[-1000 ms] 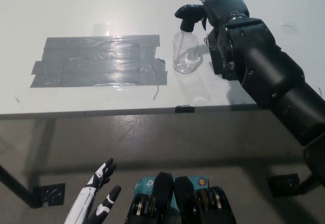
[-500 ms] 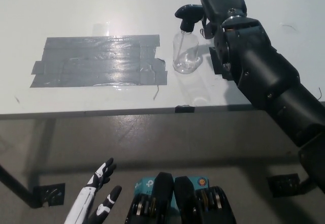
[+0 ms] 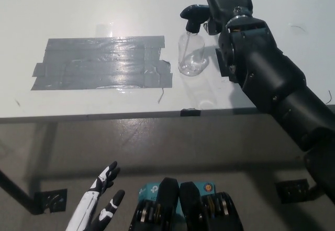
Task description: The robot grabs the black lid of the spray bottle on the desk and places it on the black area of the desk
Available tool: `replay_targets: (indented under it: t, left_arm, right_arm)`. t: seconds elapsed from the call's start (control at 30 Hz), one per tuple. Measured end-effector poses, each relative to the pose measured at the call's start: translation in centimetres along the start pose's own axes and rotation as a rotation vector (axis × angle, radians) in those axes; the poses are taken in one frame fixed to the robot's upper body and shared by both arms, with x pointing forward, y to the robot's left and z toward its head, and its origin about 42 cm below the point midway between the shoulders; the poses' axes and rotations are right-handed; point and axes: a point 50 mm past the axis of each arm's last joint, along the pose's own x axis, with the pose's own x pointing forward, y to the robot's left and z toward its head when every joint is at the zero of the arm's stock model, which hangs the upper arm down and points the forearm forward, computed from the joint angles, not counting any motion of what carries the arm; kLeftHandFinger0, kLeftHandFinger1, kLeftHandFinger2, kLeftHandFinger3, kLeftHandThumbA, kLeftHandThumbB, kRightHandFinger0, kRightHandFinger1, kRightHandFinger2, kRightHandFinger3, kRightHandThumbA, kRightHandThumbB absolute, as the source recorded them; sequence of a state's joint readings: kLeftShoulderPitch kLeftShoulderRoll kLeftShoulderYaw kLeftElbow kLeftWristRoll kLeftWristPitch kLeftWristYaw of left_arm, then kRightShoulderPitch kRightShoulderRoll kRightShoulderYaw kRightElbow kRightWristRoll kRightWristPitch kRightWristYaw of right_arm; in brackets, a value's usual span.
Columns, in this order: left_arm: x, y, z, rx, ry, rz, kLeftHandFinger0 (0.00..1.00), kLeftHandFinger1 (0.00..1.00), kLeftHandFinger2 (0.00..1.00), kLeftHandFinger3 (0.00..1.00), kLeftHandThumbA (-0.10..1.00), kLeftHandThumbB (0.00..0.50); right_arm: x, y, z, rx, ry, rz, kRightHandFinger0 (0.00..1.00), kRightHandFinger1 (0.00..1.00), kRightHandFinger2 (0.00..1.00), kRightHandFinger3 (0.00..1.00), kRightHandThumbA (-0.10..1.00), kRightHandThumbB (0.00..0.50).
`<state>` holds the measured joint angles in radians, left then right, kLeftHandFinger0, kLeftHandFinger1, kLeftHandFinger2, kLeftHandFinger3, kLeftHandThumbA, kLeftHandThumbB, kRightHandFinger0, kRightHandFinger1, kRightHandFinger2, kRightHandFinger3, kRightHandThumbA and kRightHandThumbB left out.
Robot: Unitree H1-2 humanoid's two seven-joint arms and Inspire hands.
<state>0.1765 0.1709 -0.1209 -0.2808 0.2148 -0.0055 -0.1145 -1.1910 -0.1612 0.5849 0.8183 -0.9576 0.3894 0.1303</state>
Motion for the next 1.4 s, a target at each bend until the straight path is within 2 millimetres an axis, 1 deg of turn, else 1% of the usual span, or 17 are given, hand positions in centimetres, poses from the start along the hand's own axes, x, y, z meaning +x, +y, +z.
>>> replay_targets:
  t: [0.1, 0.13, 0.17, 0.2, 0.23, 0.27, 0.33, 0.4, 0.43, 0.53, 0.63, 0.77, 1.03, 1.23, 1.3, 1.33, 1.4]
  left_arm:
    - [0.1, 0.0, 0.0, 0.000, -0.002, 0.000, 1.00, 1.00, 1.00, 1.00, 0.91, 0.033]
    - [0.1, 0.0, 0.0, 0.000, -0.002, 0.000, 1.00, 1.00, 1.00, 1.00, 0.91, 0.031]
    - [0.1, 0.0, 0.0, 0.001, -0.002, 0.000, 1.00, 1.00, 1.00, 1.00, 0.91, 0.029]
    - [0.1, 0.0, 0.0, 0.001, -0.002, 0.000, 1.00, 1.00, 1.00, 1.00, 0.91, 0.032]
    - [0.1, 0.0, 0.0, 0.001, -0.002, -0.001, 1.00, 1.00, 1.00, 1.00, 0.91, 0.033]
    - [0.1, 0.0, 0.0, 0.001, -0.002, -0.001, 1.00, 1.00, 1.00, 1.00, 0.91, 0.033]
    - [0.1, 0.0, 0.0, 0.001, -0.002, -0.001, 1.00, 1.00, 1.00, 1.00, 0.91, 0.025]
    - [0.1, 0.0, 0.0, 0.002, -0.002, -0.001, 1.00, 1.00, 1.00, 1.00, 0.90, 0.026]
    - [0.1, 0.0, 0.0, 0.002, -0.002, -0.001, 1.00, 1.00, 1.00, 1.00, 0.90, 0.029]
    - [0.2, 0.0, 0.1, 0.003, -0.006, -0.001, 1.00, 1.00, 1.00, 1.00, 0.88, 0.031]
    - [0.3, 0.0, 0.1, 0.003, -0.008, -0.001, 1.00, 1.00, 1.00, 1.00, 0.89, 0.039]
    - [0.6, 0.1, 0.3, 0.006, -0.016, 0.000, 1.00, 1.00, 1.00, 1.00, 0.88, 0.021]
    - [0.9, 0.3, 0.5, 0.013, -0.026, 0.000, 1.00, 1.00, 1.00, 1.00, 0.86, 0.017]
    - [0.9, 0.3, 0.5, 0.013, -0.026, 0.000, 1.00, 1.00, 1.00, 1.00, 0.86, 0.016]
    - [0.9, 0.3, 0.5, 0.013, -0.026, 0.000, 1.00, 1.00, 1.00, 1.00, 0.86, 0.015]
    - [0.9, 0.3, 0.5, 0.013, -0.026, 0.000, 1.00, 1.00, 1.00, 1.00, 0.86, 0.012]
    - [0.9, 0.3, 0.5, 0.013, -0.026, 0.000, 1.00, 1.00, 1.00, 1.00, 0.86, 0.011]
  right_arm:
    - [0.3, 0.9, -0.1, -0.005, 0.007, 0.013, 1.00, 1.00, 1.00, 1.00, 0.64, 0.496]
    - [0.3, 1.2, -0.1, -0.008, 0.006, 0.016, 1.00, 1.00, 1.00, 1.00, 0.51, 0.409]
    - [0.4, 1.5, -0.1, -0.010, 0.005, 0.017, 0.92, 0.69, 0.66, 0.82, 0.27, 0.320]
    - [0.4, 1.8, -0.2, -0.012, 0.004, 0.017, 0.15, 0.17, 0.29, 0.56, -0.04, 0.321]
    - [0.5, 2.3, -0.3, -0.014, -0.002, 0.013, 0.01, 0.01, 0.11, 0.36, -0.10, 0.300]
    - [0.5, 2.5, -0.4, -0.015, -0.002, 0.009, 0.00, 0.00, 0.10, 0.31, -0.10, 0.298]
    - [0.5, 3.2, -0.7, -0.014, -0.011, -0.001, 0.00, 0.06, 0.36, 0.16, -0.10, 0.250]
    - [0.4, 3.7, -0.9, -0.002, -0.020, -0.022, 0.00, 0.26, 0.67, 0.21, -0.10, 0.193]
    - [0.4, 3.7, -1.0, 0.005, -0.027, -0.041, 0.00, 0.27, 0.69, 0.21, -0.10, 0.205]
    - [0.4, 4.0, -1.2, 0.023, -0.046, -0.072, 0.00, 0.29, 0.67, 0.22, -0.10, 0.191]
    - [0.3, 4.3, -1.3, 0.048, -0.064, -0.107, 0.00, 0.39, 0.76, 0.25, 0.03, 0.121]
    - [0.3, 4.1, -1.5, 0.094, -0.081, -0.162, 0.00, 0.38, 0.71, 0.81, 0.21, 0.095]
    - [0.7, 0.9, -1.6, 0.226, -0.106, -0.309, 0.02, 0.25, 0.48, 0.65, 0.12, 0.071]
    - [1.1, -2.3, -1.2, 0.271, -0.121, -0.399, 0.01, 0.39, 0.64, 0.74, 0.05, 0.101]
    - [1.1, -3.3, -1.0, 0.273, -0.132, -0.426, 0.02, 0.40, 0.67, 0.65, -0.03, 0.150]
    - [1.1, -3.9, -0.8, 0.275, -0.139, -0.441, 0.02, 0.41, 0.70, 0.63, -0.02, 0.135]
    - [1.1, -4.7, -0.7, 0.283, -0.145, -0.456, 0.00, 0.29, 0.57, 0.55, -0.07, 0.141]
